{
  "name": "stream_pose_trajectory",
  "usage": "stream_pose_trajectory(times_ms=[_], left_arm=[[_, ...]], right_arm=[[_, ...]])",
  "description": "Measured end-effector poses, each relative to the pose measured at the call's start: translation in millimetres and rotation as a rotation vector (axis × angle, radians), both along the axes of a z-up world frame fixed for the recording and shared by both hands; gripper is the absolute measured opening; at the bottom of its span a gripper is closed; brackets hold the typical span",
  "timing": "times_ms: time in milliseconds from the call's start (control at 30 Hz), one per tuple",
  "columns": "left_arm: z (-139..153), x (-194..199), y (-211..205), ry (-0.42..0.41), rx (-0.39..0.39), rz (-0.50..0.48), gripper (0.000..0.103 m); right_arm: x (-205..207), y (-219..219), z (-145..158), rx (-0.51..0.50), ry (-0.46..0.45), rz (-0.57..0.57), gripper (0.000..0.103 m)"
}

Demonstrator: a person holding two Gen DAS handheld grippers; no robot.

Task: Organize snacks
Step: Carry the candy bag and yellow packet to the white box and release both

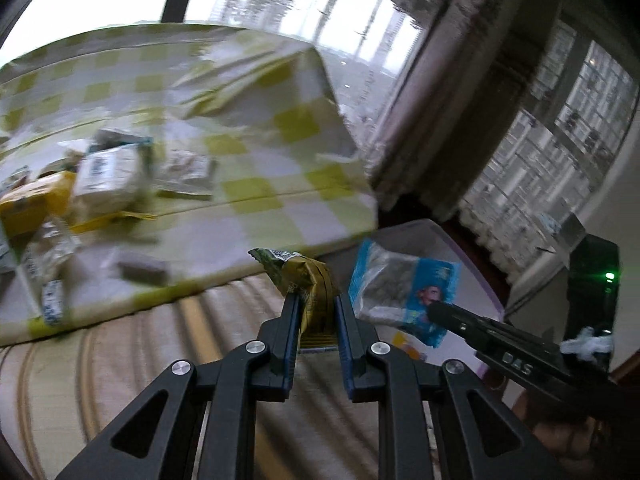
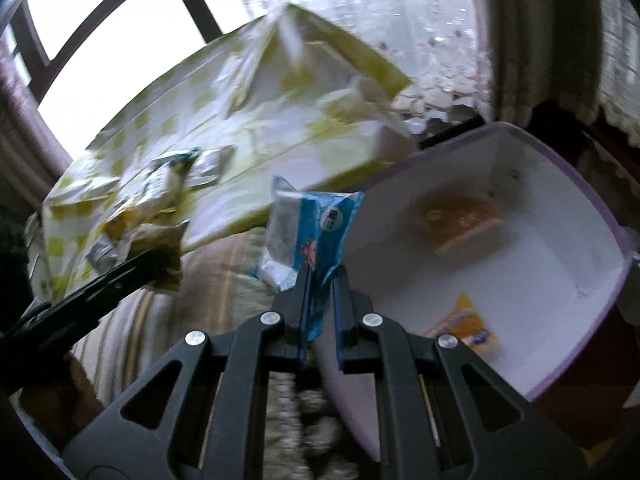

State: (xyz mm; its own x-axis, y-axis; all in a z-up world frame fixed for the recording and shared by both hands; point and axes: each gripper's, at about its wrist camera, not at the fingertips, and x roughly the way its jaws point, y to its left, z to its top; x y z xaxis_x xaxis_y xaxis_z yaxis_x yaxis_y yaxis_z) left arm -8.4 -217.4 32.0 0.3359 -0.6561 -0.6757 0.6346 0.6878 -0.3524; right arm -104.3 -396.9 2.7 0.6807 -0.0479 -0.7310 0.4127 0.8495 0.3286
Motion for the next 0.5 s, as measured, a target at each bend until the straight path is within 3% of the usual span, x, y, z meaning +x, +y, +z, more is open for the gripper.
stream_pose_trajectory(times_ms=[167, 200, 233, 300, 500], left_arm=[[-3, -6, -22, 0.047, -0.031, -0.092, 0.024], [-3, -6, -24, 0.052, -0.031, -0.104, 0.032], [-4, -7, -26, 0.047, -0.028, -0.109, 0.036], [-1, -10, -22, 0.037, -0.03, -0.098, 0.044], [-4, -1, -7, 0.064, -0.05, -0.039, 0.045]], right_arm=[[-5, -12, -3, -0.041, 0.038, -0.053, 0.014], [-5, -14, -3, -0.047, 0.047, -0.065, 0.025], [-5, -16, -3, -0.048, 0.056, -0.083, 0.048], [-8, -19, -2, -0.051, 0.043, -0.103, 0.066], [-4, -13, 1, -0.074, 0.036, -0.083, 0.066]])
